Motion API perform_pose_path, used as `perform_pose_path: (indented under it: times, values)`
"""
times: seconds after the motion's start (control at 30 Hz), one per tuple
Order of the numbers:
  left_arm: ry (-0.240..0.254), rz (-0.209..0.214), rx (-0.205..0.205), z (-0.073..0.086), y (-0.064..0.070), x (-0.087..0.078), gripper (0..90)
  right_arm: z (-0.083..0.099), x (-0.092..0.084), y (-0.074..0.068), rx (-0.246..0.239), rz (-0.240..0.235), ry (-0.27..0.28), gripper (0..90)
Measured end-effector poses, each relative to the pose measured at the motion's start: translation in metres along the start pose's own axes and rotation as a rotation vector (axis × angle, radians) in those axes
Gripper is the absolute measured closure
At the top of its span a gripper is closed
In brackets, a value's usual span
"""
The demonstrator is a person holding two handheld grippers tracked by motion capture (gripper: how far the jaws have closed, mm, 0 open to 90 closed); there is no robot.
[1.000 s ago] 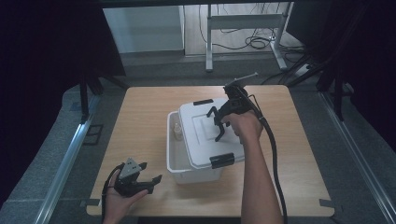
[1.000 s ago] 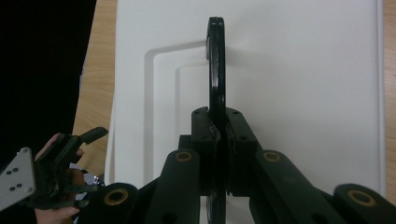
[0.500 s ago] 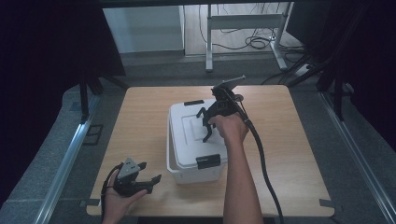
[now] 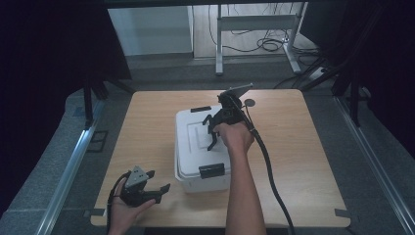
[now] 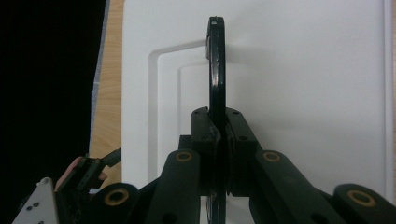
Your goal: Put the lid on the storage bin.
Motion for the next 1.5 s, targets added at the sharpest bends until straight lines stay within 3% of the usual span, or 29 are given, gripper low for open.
perform_pose_path:
  times: [0.3, 0.67, 1.03, 1.17, 1.23, 1.3, 1.33, 1.5]
  values:
    - [0.004, 0.001, -0.003, 0.0, 0.0, 0.0, 23.1, 0.004, 0.011, -0.007, 0.004, 0.002, -0.013, 85.2]
    - [0.007, 0.002, -0.007, 0.001, -0.001, 0.0, 23.1, 0.005, 0.012, 0.001, 0.021, -0.025, 0.005, 85.0]
    - [0.01, 0.006, -0.008, 0.001, -0.001, -0.001, 23.0, 0.013, 0.015, 0.002, 0.11, -0.036, 0.028, 85.1]
    - [0.013, 0.004, -0.008, 0.001, -0.001, -0.002, 23.0, 0.014, 0.019, 0.0, 0.087, -0.024, 0.019, 84.9]
    - [0.011, 0.003, -0.009, 0.001, -0.002, -0.002, 23.0, 0.014, 0.022, 0.001, 0.078, -0.026, 0.017, 82.1]
    - [0.01, 0.003, -0.008, 0.001, -0.002, -0.001, 23.0, 0.013, 0.023, 0.002, 0.061, -0.004, 0.017, 65.5]
    - [0.01, 0.003, -0.008, 0.001, -0.002, -0.001, 23.0, 0.012, 0.022, 0.003, 0.063, 0.015, 0.02, 63.5]
    - [0.006, 0.001, -0.006, 0.001, -0.002, -0.001, 23.0, 0.009, 0.02, 0.007, 0.038, -0.001, 0.025, 60.2]
Point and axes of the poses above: each handheld gripper's, and its own axes: x roughly forward along the jaws, z roughly out of its underside, y roughly to its right, the point moved 2 cm from there along x, roughly forward along the jaws, and after that the axes turned 13 degrees about z, right-handed, at the moved point
